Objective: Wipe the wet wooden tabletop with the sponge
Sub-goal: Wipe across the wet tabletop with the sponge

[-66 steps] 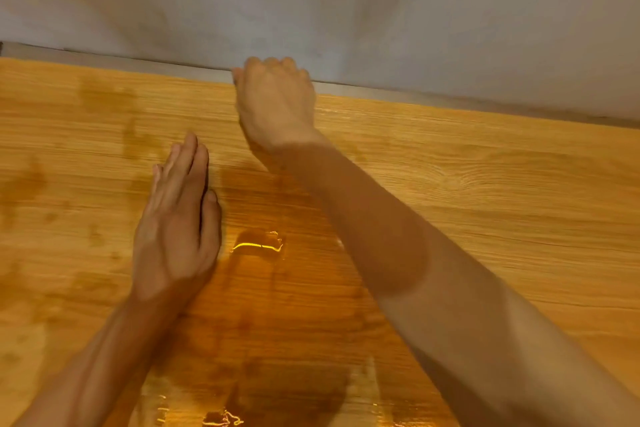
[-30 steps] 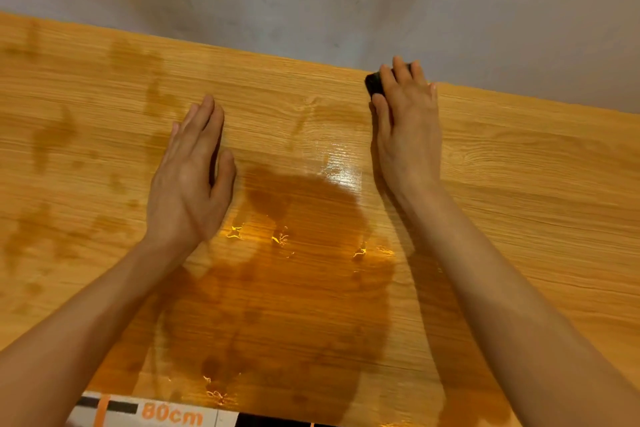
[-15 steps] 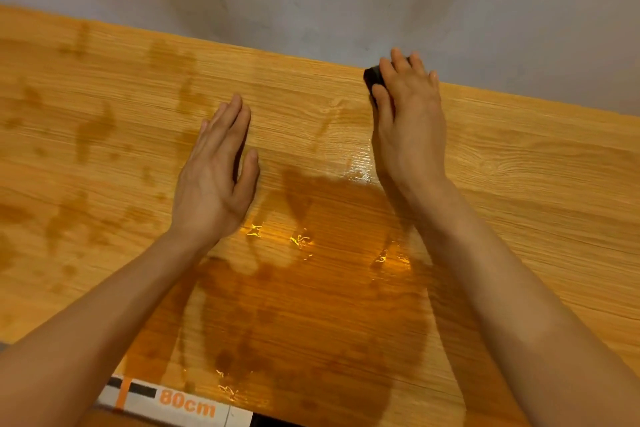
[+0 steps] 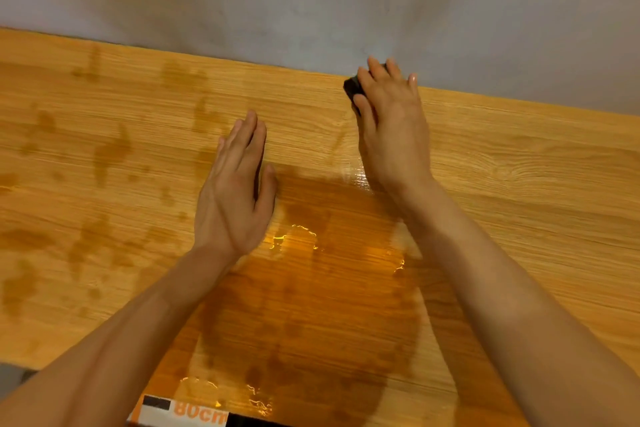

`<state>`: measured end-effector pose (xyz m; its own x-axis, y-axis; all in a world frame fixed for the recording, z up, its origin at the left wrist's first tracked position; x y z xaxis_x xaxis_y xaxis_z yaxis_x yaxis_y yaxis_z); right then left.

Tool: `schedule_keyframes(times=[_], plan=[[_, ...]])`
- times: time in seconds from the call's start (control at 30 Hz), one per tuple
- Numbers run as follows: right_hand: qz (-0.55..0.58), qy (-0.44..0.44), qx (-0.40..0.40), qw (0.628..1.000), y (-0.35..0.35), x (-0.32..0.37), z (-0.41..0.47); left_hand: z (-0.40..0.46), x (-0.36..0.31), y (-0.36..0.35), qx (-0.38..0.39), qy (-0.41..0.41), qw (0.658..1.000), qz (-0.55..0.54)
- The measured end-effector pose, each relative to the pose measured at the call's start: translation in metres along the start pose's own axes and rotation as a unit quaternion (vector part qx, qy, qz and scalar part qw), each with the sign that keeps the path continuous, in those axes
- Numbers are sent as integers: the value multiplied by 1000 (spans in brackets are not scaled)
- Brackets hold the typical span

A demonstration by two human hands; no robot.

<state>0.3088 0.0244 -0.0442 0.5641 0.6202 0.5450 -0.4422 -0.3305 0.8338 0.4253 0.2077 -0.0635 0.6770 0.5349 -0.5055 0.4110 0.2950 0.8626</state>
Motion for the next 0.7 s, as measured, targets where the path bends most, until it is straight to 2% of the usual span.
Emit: schedule_keyframes(times=[0.1,0.27,0.33,0.53,0.6,0.7], plan=[[-12,-8,-10,1000,-9,7,-9,0,-1,1,5,-5,1000,13],[-9,30,30,999,-12,40,-116,3,-1,0,10,-10,999,50],[-24,34,34,999,-11,42,-112,3,-1,0,8,-16,999,47],[-40,-28,-3,999,-20,37,7,1,-2,0,-14,-28,999,18],[-37,-39,-21,998,-25,43,-2,1,-3,0,-18,-35,999,18],[-31,-29,-27,999,-28,63,-77,0,-3,1,-15,-39,999,13]])
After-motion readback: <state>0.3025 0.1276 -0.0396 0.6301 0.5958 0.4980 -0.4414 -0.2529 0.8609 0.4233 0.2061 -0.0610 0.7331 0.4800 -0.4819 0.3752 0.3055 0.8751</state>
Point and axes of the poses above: each hand's wrist, its own z-axis towards the middle knuckle, its own y-axis out of the back of the hand, x = y × z, the point moved 3 cm from there along z, towards the middle knuckle, and after that the axes turned 7 degrees about y, right-handed, at the moved point
